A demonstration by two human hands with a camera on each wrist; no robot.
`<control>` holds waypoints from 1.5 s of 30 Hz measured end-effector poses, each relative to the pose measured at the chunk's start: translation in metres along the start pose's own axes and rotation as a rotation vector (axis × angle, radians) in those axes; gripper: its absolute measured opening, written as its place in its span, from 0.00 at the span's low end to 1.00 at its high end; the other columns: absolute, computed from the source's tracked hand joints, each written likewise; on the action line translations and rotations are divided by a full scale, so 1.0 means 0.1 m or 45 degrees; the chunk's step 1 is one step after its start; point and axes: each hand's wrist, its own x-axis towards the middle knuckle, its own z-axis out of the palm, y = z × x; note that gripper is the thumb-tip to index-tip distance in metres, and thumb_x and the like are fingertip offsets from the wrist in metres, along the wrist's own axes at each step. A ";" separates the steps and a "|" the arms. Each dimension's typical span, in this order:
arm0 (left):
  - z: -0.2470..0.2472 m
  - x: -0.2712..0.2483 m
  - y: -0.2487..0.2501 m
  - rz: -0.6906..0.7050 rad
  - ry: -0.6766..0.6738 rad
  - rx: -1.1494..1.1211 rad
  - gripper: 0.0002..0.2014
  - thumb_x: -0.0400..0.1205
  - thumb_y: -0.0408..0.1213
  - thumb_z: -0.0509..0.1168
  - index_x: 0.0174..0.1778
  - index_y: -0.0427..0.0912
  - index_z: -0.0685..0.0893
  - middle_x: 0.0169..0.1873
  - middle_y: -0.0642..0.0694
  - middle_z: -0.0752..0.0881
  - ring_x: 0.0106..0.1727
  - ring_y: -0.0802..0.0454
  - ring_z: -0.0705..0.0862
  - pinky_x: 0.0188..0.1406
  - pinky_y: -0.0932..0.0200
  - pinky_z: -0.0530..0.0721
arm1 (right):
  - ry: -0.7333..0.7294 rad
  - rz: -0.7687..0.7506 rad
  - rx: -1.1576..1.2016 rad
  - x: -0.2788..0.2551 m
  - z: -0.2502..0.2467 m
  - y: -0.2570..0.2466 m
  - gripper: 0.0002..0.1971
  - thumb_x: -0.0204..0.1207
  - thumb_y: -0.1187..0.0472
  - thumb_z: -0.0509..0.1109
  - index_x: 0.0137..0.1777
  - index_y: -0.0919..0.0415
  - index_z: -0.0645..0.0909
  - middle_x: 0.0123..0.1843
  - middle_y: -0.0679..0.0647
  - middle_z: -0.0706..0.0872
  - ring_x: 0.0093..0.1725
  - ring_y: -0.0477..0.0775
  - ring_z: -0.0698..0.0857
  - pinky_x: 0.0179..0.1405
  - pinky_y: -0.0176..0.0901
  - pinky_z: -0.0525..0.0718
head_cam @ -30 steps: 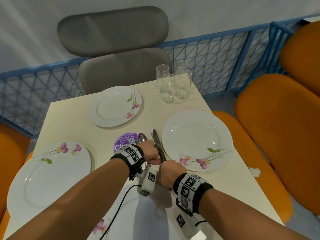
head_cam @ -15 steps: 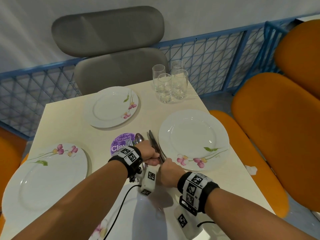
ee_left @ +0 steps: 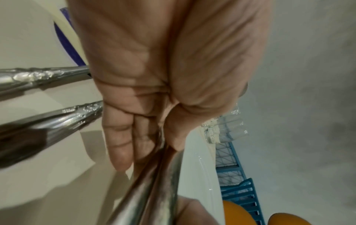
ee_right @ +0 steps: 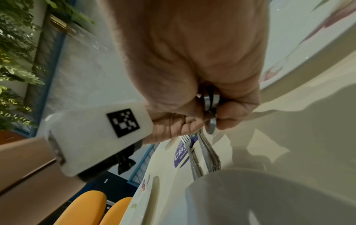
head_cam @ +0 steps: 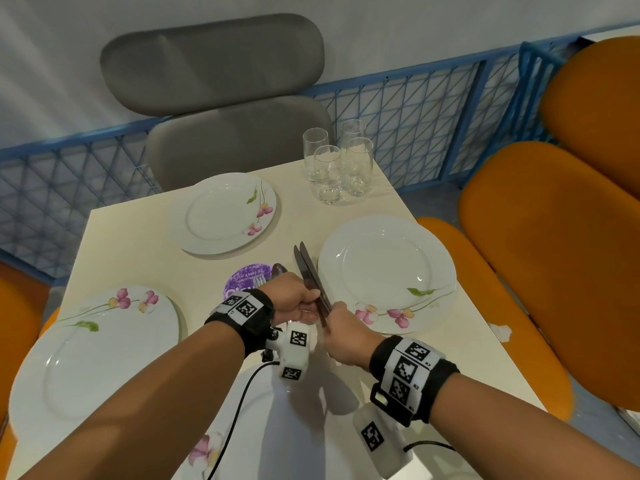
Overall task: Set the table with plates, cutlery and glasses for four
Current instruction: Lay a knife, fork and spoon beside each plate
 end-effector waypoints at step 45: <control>-0.16 -0.27 0.12 0.143 0.362 -0.537 0.13 0.88 0.28 0.48 0.39 0.37 0.73 0.32 0.40 0.73 0.33 0.44 0.74 0.42 0.47 0.76 | 0.487 -0.053 -0.283 0.83 -1.83 0.58 0.07 0.81 0.62 0.64 0.58 0.56 0.75 0.49 0.56 0.83 0.47 0.56 0.81 0.41 0.42 0.76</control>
